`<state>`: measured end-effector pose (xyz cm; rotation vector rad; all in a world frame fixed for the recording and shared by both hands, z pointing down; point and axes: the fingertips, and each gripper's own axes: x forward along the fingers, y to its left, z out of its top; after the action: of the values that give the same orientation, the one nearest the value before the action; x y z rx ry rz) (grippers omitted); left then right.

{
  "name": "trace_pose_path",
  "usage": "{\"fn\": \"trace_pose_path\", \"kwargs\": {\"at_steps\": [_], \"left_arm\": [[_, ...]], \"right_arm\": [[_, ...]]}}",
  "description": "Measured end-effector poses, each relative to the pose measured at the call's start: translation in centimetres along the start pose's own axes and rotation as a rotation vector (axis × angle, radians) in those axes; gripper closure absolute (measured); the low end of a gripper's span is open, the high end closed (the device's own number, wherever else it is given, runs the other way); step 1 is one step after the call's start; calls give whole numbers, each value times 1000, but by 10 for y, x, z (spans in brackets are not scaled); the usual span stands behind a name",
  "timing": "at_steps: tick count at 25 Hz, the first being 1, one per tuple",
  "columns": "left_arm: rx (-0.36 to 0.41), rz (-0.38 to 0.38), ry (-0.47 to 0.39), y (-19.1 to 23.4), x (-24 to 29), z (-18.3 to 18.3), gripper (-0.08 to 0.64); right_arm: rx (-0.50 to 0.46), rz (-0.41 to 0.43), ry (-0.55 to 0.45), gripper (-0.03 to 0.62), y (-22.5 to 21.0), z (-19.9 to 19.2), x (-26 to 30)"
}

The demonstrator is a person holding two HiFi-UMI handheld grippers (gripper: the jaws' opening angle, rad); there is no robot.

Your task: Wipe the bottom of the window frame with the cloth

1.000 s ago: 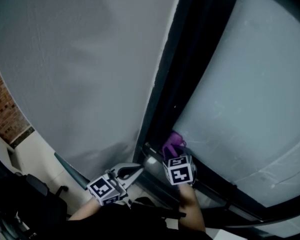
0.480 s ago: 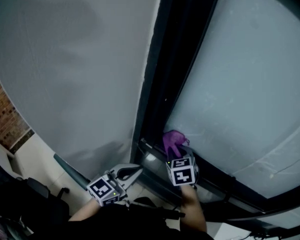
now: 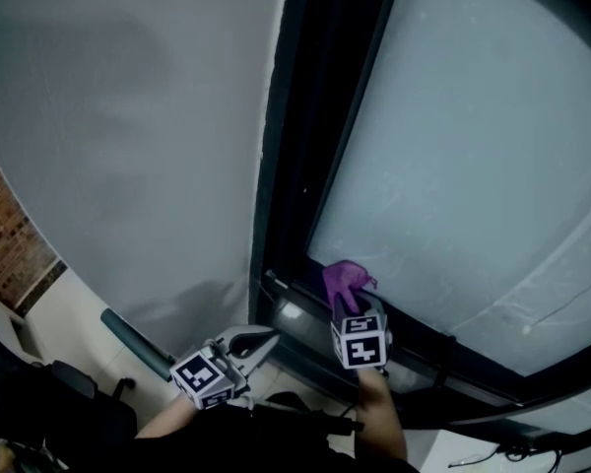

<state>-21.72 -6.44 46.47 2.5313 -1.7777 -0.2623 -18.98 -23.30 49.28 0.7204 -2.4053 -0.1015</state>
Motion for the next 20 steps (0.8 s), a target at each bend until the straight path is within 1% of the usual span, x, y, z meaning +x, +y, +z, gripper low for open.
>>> {"fn": "trace_pose_path", "kwargs": {"at_steps": [8,13,16,20], "left_arm": [[11,-34,-5,-16,6,0,557],[-18,-53,28,-24,8,-4,557],[-5,-63,9,-25,11,-4,557],[-19,-94,22,-32,18,-4,557]], "right_arm": [[25,-47,5,514,-17,-17,-17],[69,-71,-5,514,-28,-26,-25],[87,-87,-6,514,-35,-30,-29],[113,-110,-11,514,-43,-36,-36]]}}
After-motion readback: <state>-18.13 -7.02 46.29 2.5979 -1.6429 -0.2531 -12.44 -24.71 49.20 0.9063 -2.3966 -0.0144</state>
